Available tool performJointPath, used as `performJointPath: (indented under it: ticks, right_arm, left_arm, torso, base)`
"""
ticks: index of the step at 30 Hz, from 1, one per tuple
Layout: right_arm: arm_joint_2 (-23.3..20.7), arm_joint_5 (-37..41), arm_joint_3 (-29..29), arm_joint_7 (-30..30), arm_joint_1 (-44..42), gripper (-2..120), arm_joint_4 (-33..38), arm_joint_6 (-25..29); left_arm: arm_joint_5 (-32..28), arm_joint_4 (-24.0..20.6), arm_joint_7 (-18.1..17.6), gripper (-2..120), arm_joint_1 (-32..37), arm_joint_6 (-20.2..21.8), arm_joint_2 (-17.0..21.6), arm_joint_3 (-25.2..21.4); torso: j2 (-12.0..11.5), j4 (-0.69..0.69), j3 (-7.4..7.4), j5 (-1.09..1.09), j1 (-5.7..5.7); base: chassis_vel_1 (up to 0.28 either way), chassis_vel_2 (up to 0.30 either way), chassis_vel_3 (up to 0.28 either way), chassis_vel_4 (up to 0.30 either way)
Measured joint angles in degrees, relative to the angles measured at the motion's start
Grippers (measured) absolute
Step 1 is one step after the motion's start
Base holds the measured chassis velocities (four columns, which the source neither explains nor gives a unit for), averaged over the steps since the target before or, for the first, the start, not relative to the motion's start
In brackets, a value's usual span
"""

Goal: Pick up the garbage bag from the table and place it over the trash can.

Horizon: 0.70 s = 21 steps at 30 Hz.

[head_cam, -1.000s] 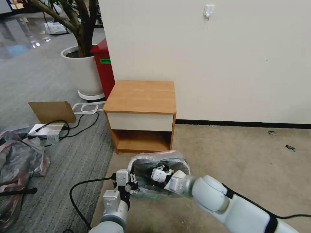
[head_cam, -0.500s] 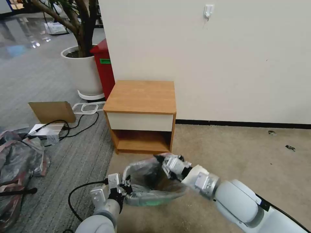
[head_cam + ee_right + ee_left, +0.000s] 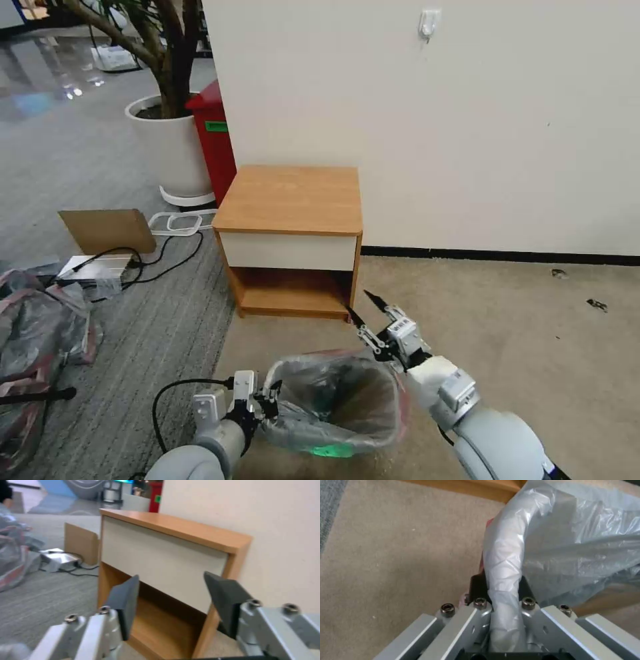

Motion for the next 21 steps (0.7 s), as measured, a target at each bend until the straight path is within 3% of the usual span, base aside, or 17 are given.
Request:
performJointPath:
  ticks: [6,10,12,21]
  right_arm:
    - [1.9,-0.1,0.7,0.1,-1.1,84,-1.9,1.6]
    - [2.0,-0.1,0.8,0.0,-1.3,93,-2.5,1.8]
    - [2.0,-0.1,0.9,0.0,-1.2,99,-3.0,2.0]
    - [2.4,-0.1,0.8,-0.1,-1.3,100,-3.9,2.1]
  left_arm:
    - [0.8,2.4,1.3,3,-0.5,-3.5,0.0,-0.2]
    - [0.9,3.0,1.3,3,-0.6,-4.2,-0.3,-0.2]
    - [1.0,3.4,1.2,11,-0.6,-5.0,-0.4,-0.2]
    - [1.7,3.9,1.0,44,-1.0,-5.9,0.0,-0.3]
  torso:
    - [0.0,0.0,0.0,0.0,0.0]
    - [0.0,0.0,0.0,0.01,0.0]
    - [0.0,0.01,0.0,0.01,0.0]
    - [0.0,0.0,0.0,0.01,0.0]
  base:
    - [0.0,0.0,0.0,0.0]
    - [0.0,0.0,0.0,0.0]
    - [0.0,0.0,0.0,0.0]
    - [0.0,0.0,0.0,0.0]
